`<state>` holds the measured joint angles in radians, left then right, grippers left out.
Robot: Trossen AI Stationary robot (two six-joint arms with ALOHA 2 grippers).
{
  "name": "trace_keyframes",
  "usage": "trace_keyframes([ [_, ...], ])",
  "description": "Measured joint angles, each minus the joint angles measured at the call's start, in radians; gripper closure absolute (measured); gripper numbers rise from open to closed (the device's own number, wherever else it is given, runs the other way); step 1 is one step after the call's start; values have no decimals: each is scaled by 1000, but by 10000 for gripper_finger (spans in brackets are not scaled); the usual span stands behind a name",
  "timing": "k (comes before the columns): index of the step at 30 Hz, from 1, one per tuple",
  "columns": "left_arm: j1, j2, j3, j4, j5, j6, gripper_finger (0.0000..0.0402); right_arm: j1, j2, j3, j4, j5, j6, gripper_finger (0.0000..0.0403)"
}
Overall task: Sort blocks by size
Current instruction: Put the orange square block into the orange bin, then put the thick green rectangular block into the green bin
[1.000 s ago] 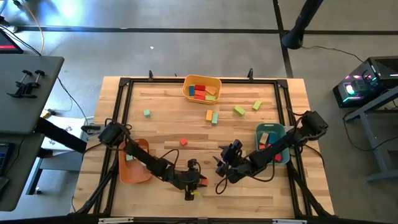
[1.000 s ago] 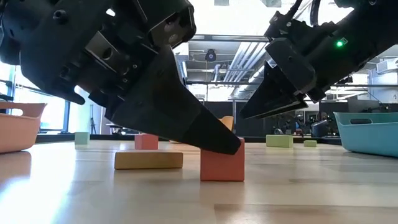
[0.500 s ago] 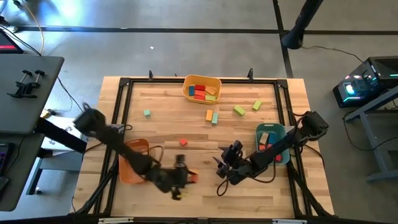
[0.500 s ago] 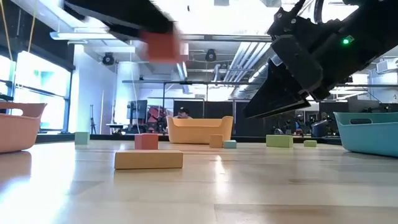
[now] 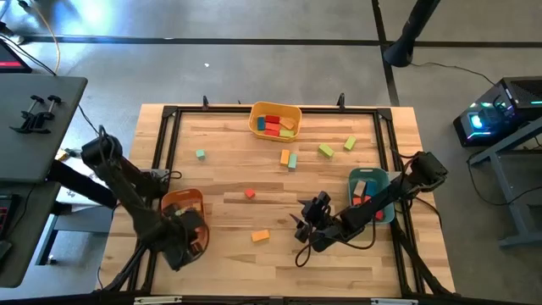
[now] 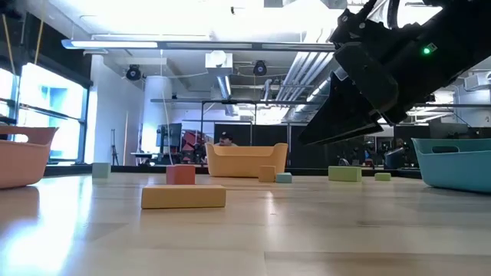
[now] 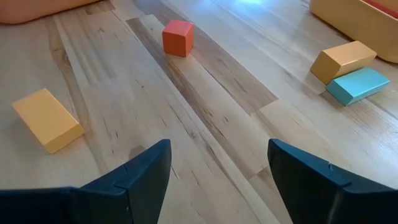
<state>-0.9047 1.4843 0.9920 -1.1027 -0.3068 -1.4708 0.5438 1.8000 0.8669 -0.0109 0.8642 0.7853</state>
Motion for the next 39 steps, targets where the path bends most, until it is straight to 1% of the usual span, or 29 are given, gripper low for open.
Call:
trace_keyframes([
  [4,-52,21,0,-4,10,-105,272,0,0,0,0,0,0,140],
  [9,-68,31,0,-63,5,-223,226,0,0,0,0,1,-4,140],
  [13,-68,31,0,-145,5,-253,189,0,0,0,0,1,-4,140],
  [16,-67,31,0,-167,-6,-227,172,0,0,0,0,0,-4,140],
  [20,-45,28,0,-121,-69,-243,168,0,0,0,0,0,-2,140],
  [23,-28,28,0,-20,-154,-225,170,0,0,0,1,0,0,140],
  [25,-11,28,0,79,-210,-158,170,0,0,0,1,0,2,140],
  [27,7,28,0,192,-271,-37,169,0,0,0,2,-1,16,140],
  [30,35,28,0,393,-349,207,170,0,0,0,3,-2,25,140],
  [36,86,32,0,780,-499,761,170,0,0,0,27,-3,22,140],
  [37,95,35,0,837,-538,843,170,0,0,0,31,-3,22,140],
  [39,114,49,0,943,-646,969,170,0,0,0,32,-3,21,140],
])
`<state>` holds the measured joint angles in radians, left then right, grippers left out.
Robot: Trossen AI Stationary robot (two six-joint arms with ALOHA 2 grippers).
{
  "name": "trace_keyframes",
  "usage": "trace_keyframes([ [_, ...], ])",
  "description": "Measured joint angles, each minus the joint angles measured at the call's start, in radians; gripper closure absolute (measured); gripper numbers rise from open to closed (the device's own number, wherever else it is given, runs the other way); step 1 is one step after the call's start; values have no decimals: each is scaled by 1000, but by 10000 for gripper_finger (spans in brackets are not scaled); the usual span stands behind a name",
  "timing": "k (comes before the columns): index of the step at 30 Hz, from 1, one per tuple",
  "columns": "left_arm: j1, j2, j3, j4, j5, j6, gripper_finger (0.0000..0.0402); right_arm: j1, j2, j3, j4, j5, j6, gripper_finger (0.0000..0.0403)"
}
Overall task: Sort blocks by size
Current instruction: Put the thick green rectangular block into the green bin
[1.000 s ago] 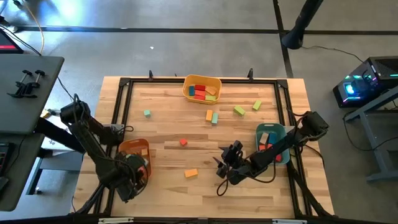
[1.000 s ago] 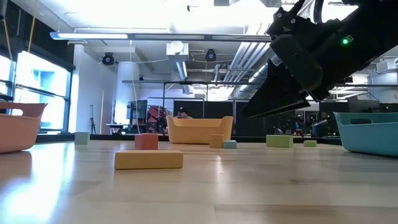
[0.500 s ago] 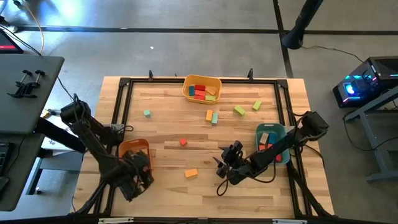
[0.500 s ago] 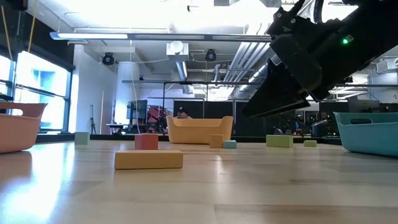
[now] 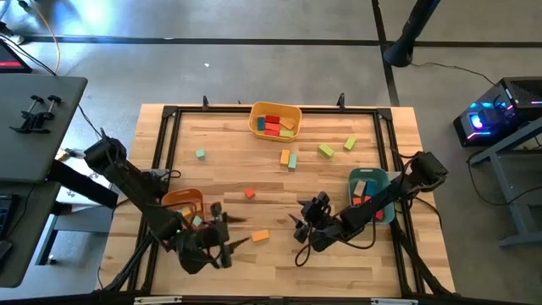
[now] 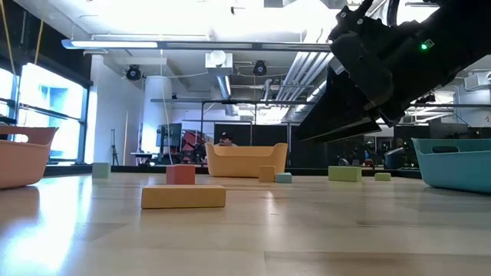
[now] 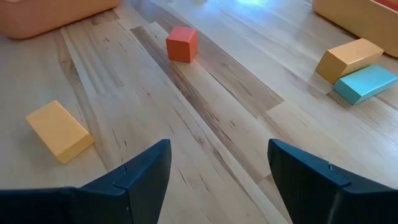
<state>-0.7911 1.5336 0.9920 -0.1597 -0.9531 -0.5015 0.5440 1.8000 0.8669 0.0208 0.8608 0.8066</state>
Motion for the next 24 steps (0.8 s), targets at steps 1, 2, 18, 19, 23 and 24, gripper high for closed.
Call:
trace_keyframes([
  [1,10,11,0,48,-52,44,170,0,0,0,0,0,0,140],
  [2,22,21,1,86,-87,80,170,0,0,0,0,0,-1,140],
  [18,197,378,1,925,449,428,170,0,0,0,-2,-5,-21,140],
  [19,207,400,1,988,465,439,170,0,0,0,-1,-5,-21,140],
  [23,250,440,0,1057,434,421,170,0,0,0,-2,-5,-22,140],
  [24,259,440,0,1050,404,394,170,0,0,0,-2,-5,-22,140],
])
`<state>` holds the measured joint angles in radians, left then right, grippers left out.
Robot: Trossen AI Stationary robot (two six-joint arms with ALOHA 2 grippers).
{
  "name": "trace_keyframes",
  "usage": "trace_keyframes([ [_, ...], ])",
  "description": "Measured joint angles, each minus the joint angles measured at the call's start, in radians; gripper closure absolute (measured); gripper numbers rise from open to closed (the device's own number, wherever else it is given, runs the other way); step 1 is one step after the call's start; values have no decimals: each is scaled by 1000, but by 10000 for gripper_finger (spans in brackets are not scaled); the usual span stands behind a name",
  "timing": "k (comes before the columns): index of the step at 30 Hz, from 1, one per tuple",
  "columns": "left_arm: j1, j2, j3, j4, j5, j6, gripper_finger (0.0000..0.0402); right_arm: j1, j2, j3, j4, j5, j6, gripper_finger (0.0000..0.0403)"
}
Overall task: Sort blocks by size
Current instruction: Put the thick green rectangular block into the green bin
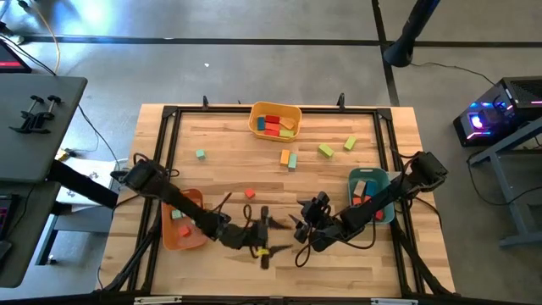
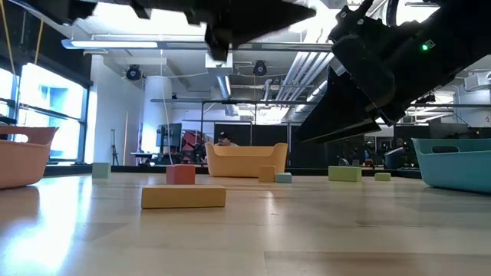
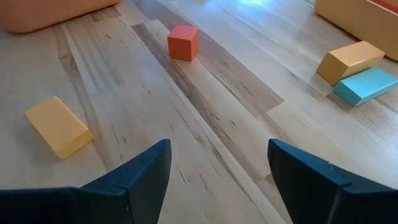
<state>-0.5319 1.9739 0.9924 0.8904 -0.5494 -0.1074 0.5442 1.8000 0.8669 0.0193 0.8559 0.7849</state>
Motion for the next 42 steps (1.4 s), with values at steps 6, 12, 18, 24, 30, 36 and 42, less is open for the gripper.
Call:
trace_keyframes([
  [6,22,-9,0,-57,-114,4,170,3,0,0,4,-5,-39,140],
  [12,21,-11,-7,-80,-120,66,170,29,0,0,25,-1,-85,140],
  [18,7,-68,-112,-80,-299,35,170,73,0,0,198,4,-360,140],
  [24,-32,-243,-301,-77,-401,-92,170,40,0,0,288,-59,-448,140],
  [30,-53,-322,-423,-77,-406,-233,170,-46,44,0,389,-333,-496,140],
  [36,-65,-297,-443,-84,-403,-310,170,-112,92,2,465,-292,-496,140],
  [42,-49,-264,-442,-98,-408,-355,170,-174,44,3,317,-192,-347,140],
])
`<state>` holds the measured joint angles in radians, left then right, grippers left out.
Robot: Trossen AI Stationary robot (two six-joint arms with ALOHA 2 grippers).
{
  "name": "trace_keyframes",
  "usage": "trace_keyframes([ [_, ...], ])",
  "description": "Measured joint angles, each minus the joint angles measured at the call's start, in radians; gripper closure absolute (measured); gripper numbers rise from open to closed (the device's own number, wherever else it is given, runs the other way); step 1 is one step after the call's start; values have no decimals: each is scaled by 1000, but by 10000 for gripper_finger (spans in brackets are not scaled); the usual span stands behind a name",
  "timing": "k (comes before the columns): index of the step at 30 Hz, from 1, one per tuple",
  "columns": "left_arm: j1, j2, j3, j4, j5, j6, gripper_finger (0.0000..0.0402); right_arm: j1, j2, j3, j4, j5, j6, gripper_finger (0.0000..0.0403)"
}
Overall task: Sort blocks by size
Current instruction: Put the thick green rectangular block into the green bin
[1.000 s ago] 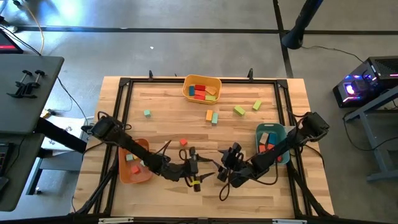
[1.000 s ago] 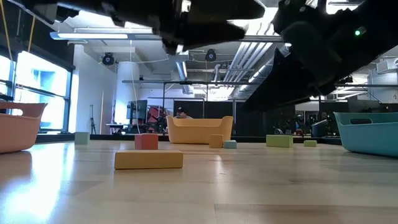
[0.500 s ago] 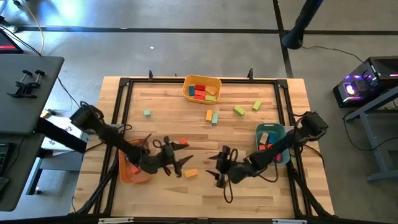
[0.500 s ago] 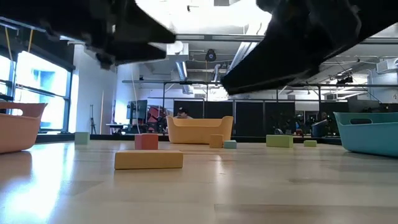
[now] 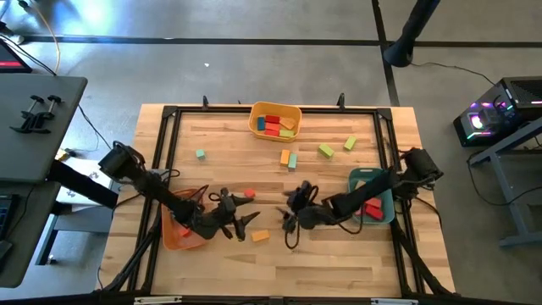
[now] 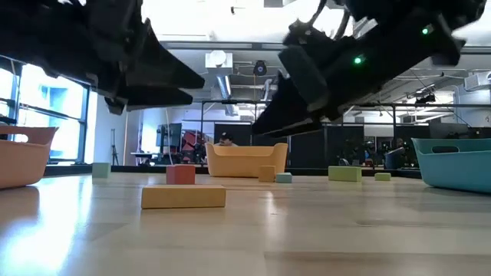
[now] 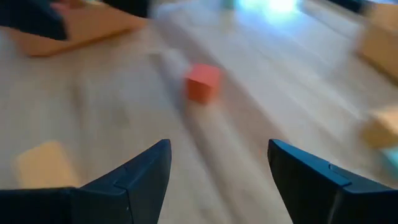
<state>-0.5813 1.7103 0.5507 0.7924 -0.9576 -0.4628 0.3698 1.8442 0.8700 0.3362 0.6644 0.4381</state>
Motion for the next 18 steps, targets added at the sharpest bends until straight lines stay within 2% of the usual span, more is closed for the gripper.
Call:
trace_keyframes([
  [6,55,-11,0,-52,-157,-94,170,61,-163,0,-418,230,211,140],
  [8,106,-40,0,-65,-150,-69,170,94,-211,0,-527,276,265,140],
  [10,182,-86,0,-101,-60,-58,170,122,-251,0,-605,291,319,140],
  [14,348,-166,2,-220,199,-108,174,147,-288,0,-735,289,431,140],
  [16,412,-189,1,-292,279,-141,179,120,-301,0,-807,225,474,140],
  [18,456,-193,1,-323,341,-182,183,53,-319,0,-896,105,475,140],
])
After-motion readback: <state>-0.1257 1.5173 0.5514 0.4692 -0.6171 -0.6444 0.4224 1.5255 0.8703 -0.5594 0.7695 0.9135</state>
